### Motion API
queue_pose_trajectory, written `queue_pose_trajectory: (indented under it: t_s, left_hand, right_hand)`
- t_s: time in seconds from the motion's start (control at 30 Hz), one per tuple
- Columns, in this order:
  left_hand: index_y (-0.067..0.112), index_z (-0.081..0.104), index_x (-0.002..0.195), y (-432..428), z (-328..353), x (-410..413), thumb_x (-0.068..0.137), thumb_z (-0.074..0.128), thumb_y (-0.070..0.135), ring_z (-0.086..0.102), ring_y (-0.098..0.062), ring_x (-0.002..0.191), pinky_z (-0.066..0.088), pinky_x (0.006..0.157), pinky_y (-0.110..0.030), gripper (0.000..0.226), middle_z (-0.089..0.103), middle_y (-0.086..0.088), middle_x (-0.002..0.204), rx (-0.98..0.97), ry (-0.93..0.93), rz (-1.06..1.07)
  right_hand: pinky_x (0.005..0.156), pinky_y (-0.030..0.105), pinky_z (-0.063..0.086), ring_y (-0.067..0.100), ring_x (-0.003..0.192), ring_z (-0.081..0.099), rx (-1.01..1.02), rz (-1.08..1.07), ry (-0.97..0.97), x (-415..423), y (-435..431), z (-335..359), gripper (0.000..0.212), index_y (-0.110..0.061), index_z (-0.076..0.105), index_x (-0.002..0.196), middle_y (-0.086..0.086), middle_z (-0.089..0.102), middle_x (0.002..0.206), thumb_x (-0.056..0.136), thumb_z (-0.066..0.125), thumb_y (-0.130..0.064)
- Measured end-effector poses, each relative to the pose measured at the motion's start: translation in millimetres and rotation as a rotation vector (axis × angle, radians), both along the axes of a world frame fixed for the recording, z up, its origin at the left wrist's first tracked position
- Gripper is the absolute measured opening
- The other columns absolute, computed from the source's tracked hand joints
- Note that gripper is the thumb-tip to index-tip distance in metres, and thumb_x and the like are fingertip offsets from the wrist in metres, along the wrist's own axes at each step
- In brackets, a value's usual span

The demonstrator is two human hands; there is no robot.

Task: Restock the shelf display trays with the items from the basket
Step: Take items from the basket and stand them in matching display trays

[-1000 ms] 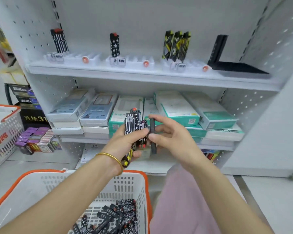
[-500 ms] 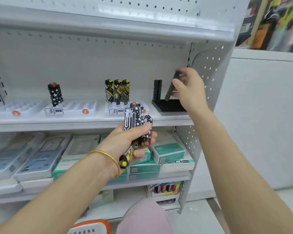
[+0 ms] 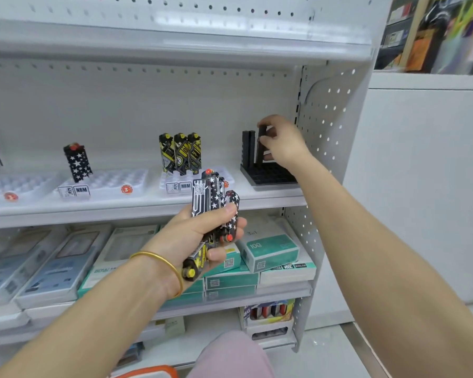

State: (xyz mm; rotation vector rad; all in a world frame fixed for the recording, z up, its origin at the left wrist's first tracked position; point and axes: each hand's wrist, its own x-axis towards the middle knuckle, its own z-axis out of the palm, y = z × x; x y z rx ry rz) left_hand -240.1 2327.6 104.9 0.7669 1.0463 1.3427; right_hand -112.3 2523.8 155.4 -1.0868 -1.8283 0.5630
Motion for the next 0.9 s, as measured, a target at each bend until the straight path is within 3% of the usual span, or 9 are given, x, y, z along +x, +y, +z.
queue_pose_trajectory:
  t_s: [0.13,0.33,0.9]
  left_hand:
    - [0.007,0.058,0.099,0,-2,1,0.063,0.070,0.016,0.064,-0.017,0.064,0.032,0.032,-0.014,0.039,0.071,-0.016,0.082,-0.005,0.000,0.001]
    - [0.011,0.057,0.093,-2,-3,1,0.063,0.069,0.015,0.063,-0.017,0.059,0.031,0.032,-0.014,0.033,0.070,-0.016,0.078,-0.002,-0.003,-0.008]
    - [0.011,0.057,0.095,-6,-7,-9,0.060,0.070,0.015,0.063,-0.015,0.055,0.031,0.032,-0.014,0.038,0.069,-0.016,0.075,0.000,-0.025,0.009]
  right_hand:
    - [0.075,0.046,0.057,0.030,0.084,0.055,-0.009,0.021,-0.012,-3,-3,3,0.030,-0.010,0.053,0.119,0.002,0.046,0.083,0.092,0.048,0.002]
    - [0.081,0.046,0.056,0.035,0.098,0.057,-0.053,0.037,-0.048,-4,-6,-5,0.039,-0.012,0.049,0.127,0.011,0.049,0.104,0.092,0.046,0.004]
    - [0.081,0.050,0.054,0.036,0.097,0.059,0.018,-0.005,-0.103,-25,-12,-8,0.036,-0.009,0.051,0.123,0.013,0.054,0.095,0.090,0.049,0.004]
